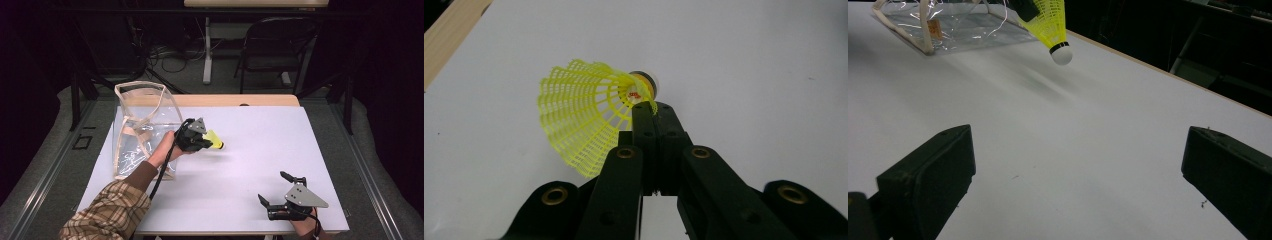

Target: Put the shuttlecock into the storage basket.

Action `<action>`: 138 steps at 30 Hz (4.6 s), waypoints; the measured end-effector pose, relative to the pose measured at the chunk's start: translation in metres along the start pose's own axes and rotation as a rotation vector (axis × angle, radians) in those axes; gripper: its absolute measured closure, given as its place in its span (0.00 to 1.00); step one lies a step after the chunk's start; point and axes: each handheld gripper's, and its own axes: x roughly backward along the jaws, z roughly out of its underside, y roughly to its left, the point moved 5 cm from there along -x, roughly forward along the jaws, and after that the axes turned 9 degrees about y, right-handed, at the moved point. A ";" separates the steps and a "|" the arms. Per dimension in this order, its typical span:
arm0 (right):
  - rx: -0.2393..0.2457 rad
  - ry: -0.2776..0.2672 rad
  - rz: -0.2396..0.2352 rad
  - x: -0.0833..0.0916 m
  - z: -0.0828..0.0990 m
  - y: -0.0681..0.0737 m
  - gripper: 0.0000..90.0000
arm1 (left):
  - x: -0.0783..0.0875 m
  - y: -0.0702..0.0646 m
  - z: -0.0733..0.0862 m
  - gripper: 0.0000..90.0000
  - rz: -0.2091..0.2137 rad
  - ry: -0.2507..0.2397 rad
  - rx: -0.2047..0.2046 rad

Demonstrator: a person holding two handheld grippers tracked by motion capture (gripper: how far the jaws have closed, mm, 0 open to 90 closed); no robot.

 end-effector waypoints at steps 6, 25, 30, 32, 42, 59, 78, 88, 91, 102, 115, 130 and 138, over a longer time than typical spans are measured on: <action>0.000 0.000 0.000 0.000 0.000 0.000 0.00 | 0.008 0.000 -0.007 1.00 -0.008 -0.005 -0.014; -0.001 -0.003 -0.001 0.001 0.000 0.000 0.00 | 0.034 -0.002 -0.037 1.00 -0.023 -0.047 -0.048; -0.005 -0.002 -0.002 0.001 0.000 0.000 0.00 | 0.039 -0.001 -0.041 1.00 -0.028 -0.050 -0.052; -0.004 -0.002 -0.003 0.001 0.000 0.000 0.00 | 0.041 -0.001 -0.043 1.00 -0.031 -0.054 -0.053; -0.006 -0.002 -0.001 0.001 0.000 0.000 0.00 | 0.050 0.002 -0.052 1.00 -0.043 -0.067 -0.061; -0.006 -0.002 0.000 0.001 0.000 -0.001 0.00 | 0.065 0.008 -0.060 1.00 -0.069 -0.088 -0.057; -0.006 -0.002 -0.001 0.001 0.000 -0.001 0.00 | 0.079 0.020 -0.055 1.00 -0.103 -0.106 -0.030; -0.008 0.000 -0.001 0.000 0.000 -0.001 0.00 | 0.089 0.027 -0.053 1.00 -0.122 -0.126 -0.011; -0.008 0.000 -0.001 0.000 0.000 -0.001 0.01 | 0.093 0.028 -0.052 1.00 -0.128 -0.129 -0.008; -0.009 0.000 -0.003 0.000 0.000 -0.001 0.01 | 0.099 0.035 -0.048 1.00 -0.145 -0.143 0.014; -0.010 0.000 -0.002 0.000 0.000 -0.001 0.01 | 0.106 0.043 -0.047 1.00 -0.164 -0.165 0.031; -0.010 0.001 -0.004 0.001 0.000 0.000 0.01 | 0.110 0.049 -0.043 1.00 -0.181 -0.179 0.051; -0.007 0.004 -0.004 0.000 0.000 0.000 0.01 | 0.115 0.051 -0.045 1.00 -0.191 -0.203 0.056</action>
